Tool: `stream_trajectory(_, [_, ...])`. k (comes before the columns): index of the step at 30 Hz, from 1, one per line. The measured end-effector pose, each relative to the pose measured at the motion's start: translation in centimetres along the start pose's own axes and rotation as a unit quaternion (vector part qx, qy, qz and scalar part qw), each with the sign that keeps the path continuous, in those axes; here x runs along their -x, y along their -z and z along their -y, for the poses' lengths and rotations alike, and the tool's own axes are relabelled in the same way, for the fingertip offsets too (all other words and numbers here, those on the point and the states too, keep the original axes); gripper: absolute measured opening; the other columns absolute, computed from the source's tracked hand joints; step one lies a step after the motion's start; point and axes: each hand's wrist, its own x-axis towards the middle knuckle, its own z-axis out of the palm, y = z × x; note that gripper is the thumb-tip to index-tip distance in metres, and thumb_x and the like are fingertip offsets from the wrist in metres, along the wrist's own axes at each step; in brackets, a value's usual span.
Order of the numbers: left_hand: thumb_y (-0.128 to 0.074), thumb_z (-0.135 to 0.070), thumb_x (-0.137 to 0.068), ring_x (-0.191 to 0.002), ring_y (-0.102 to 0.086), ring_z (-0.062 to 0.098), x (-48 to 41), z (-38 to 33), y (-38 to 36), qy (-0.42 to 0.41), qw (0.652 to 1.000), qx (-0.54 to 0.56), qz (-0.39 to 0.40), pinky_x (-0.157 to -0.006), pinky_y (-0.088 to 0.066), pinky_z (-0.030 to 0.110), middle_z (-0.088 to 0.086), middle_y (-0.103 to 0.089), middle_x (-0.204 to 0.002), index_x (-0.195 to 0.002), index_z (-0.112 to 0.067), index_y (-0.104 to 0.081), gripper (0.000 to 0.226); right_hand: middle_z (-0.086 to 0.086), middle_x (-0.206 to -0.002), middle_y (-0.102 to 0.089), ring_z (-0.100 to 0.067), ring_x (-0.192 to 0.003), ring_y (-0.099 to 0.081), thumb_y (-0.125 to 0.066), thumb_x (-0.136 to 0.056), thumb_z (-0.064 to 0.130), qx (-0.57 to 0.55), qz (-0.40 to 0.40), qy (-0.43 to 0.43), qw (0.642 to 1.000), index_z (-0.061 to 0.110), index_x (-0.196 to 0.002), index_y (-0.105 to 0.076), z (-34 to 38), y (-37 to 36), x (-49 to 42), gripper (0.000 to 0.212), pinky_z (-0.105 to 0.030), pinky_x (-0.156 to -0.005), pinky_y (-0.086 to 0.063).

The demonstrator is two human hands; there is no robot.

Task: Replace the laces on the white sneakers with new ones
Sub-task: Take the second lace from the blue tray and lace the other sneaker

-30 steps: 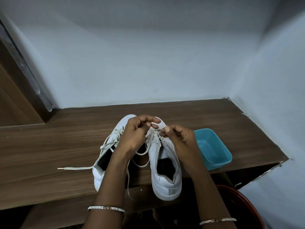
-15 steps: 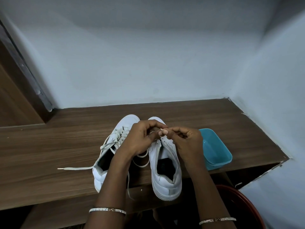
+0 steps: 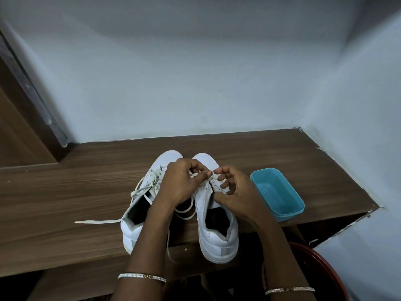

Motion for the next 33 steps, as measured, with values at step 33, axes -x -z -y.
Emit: stream_trajectory(33, [-0.074,-0.024,-0.083,-0.086,-0.065,0.02,0.5,-0.3,-2.7,-0.001,0.987,-0.161,-0.004,-0.074,-0.053,0.038,-0.004,-0.071,-0.087,-0.082,-0.02,-0.075,0.004,0.005,-0.079,-0.076,-0.015,-0.081,-0.072,-0.076,-0.084,0.018,-0.134,-0.076,-0.063,0.986,0.026,-0.084,-0.08,-0.9,-0.7,0.0,0.009,-0.037,-0.08,-0.059])
